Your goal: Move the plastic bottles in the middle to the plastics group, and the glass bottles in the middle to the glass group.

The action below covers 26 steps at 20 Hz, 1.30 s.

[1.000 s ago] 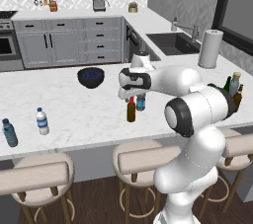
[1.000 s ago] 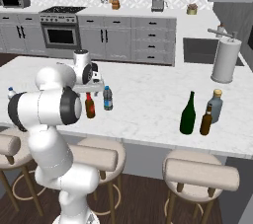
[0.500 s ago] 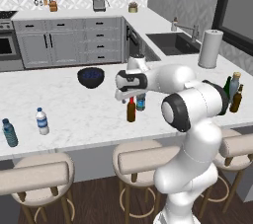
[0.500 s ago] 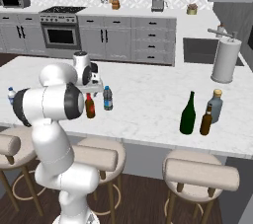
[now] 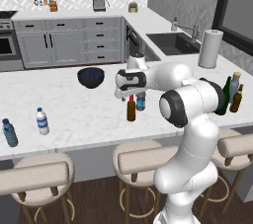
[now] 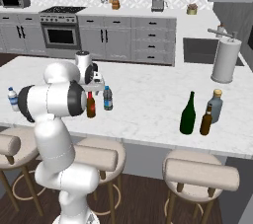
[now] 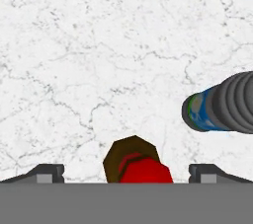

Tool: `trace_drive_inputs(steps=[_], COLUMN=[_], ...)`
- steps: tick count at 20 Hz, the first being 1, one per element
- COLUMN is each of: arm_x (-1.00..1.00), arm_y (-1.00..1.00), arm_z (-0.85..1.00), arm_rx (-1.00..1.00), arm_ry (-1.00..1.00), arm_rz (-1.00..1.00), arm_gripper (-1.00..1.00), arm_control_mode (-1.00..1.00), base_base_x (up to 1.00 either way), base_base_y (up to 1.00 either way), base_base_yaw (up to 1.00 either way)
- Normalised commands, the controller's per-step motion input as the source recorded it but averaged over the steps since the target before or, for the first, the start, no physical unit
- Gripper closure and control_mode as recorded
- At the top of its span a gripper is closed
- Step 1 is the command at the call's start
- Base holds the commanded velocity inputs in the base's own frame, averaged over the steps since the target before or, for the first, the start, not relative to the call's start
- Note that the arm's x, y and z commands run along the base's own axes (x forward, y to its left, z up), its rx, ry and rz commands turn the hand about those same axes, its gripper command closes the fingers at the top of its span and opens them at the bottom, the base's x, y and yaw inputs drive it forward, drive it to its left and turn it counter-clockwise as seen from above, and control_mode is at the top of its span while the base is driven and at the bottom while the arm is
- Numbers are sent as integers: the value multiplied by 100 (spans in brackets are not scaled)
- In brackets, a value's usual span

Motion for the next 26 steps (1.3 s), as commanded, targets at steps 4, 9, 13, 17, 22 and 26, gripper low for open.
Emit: trace_drive_inputs(steps=[4, 9, 13, 17, 22, 26], arm_x=[2, -4, -3, -4, -5, -3], arm_y=[-1, 0, 0, -5, -4, -1], arm_z=[0, -4, -1, -3, -9, -8], arm_rx=[0, 0, 0, 0, 0, 0], arm_ry=[0, -1, -6, -5, -2, 0], arm_rz=[-2, -1, -1, -3, -7, -9], arm_gripper=[-100, -100, -100, 100, 100, 100], arm_control_mode=[-100, -100, -100, -100, -100, -100], base_base_x=[0, 0, 0, 0, 0, 0], base_base_y=[0, 0, 0, 0, 0, 0], base_base_yaw=[0, 0, 0, 0, 0, 0])
